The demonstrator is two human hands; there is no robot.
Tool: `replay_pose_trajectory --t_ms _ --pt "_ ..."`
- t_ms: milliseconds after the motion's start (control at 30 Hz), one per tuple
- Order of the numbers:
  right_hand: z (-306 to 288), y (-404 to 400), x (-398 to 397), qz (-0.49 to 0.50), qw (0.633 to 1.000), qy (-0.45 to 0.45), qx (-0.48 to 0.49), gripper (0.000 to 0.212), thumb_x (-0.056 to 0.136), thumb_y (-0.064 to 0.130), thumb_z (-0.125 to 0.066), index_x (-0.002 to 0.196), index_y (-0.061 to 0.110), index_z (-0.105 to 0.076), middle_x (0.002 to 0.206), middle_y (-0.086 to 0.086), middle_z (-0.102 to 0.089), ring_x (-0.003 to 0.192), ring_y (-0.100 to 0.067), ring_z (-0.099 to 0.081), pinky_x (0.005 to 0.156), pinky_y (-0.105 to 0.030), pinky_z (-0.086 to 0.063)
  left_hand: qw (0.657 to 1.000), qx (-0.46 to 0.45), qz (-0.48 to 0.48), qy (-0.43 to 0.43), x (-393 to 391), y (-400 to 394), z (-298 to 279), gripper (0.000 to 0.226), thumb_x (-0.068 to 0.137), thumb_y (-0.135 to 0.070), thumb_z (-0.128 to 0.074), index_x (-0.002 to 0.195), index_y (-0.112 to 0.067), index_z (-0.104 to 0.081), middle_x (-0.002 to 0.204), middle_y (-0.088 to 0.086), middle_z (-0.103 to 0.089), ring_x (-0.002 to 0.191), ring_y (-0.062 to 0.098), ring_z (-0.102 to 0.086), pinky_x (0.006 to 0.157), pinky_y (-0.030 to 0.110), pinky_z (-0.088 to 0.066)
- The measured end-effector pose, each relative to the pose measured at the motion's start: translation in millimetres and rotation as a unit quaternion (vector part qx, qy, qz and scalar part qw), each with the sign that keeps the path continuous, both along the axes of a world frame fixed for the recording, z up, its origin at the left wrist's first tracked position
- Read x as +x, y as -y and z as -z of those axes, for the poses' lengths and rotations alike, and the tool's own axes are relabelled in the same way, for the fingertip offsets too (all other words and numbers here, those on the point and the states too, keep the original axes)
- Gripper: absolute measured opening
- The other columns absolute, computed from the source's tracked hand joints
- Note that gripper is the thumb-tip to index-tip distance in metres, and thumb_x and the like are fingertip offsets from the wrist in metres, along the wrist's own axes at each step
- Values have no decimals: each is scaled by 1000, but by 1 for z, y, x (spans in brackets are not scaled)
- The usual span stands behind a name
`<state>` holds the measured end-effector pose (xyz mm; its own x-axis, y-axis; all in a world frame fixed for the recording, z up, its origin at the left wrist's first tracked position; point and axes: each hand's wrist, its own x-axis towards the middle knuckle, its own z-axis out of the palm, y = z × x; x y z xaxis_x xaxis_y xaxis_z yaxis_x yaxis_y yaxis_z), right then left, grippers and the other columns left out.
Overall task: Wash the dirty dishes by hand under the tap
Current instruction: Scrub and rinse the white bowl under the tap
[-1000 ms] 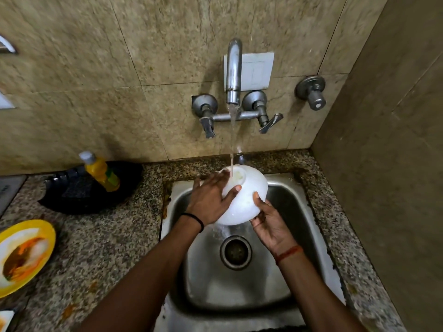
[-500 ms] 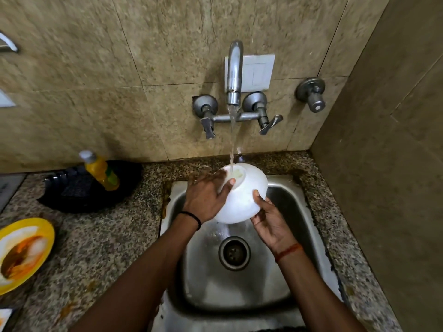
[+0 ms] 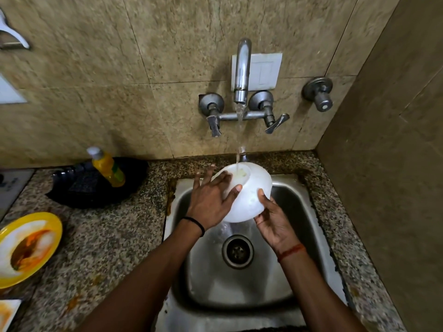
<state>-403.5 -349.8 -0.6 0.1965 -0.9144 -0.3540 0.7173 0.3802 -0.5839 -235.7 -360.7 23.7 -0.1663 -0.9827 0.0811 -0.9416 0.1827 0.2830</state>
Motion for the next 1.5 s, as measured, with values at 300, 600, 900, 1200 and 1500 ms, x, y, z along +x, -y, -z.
replay_pose_trajectory --t_ms 300,600,900,1200,1500 --pt "5 -3 2 6 1000 9 4 42 92 18 -56 133 8 -53 129 -17 -63 117 -26 -63 93 -42 -55 998 -41 -48 3 14 -13 14 65 90 -70 -12 139 -40 -44 158 -2 -22 148 18 0 117 50 -2" --pt "9 -6 3 1 1000 22 10 41 94 17 -55 134 8 -51 130 -18 -62 119 -28 -62 88 -41 -57 999 -31 -44 -5 11 -15 14 76 85 -77 -13 139 -35 -46 159 0 -19 149 20 1 117 48 -1" --pt "4 -3 5 10 999 45 26 43 97 17 -52 138 6 -46 131 -20 -61 120 -31 -60 93 -47 -54 998 2 -1 -59 6 -32 16 74 86 -75 -24 150 -39 -21 162 -3 -9 149 19 -2 119 49 -13" --pt "-19 4 3 9 1000 3 17 37 100 10 -45 134 -5 -47 125 -20 -62 110 -24 -64 99 -41 -50 997 -28 15 -71 5 -43 30 90 88 -25 -56 153 -28 7 162 6 3 148 26 -9 115 41 -30" --pt "-39 15 18 -68 997 -10 38 17 96 -8 -42 99 -10 -59 105 -25 -67 104 -31 -65 99 -41 -50 960 -32 -174 -216 6 -21 30 35 91 -3 -48 124 -10 -57 106 16 -68 96 34 -64 78 36 -50"
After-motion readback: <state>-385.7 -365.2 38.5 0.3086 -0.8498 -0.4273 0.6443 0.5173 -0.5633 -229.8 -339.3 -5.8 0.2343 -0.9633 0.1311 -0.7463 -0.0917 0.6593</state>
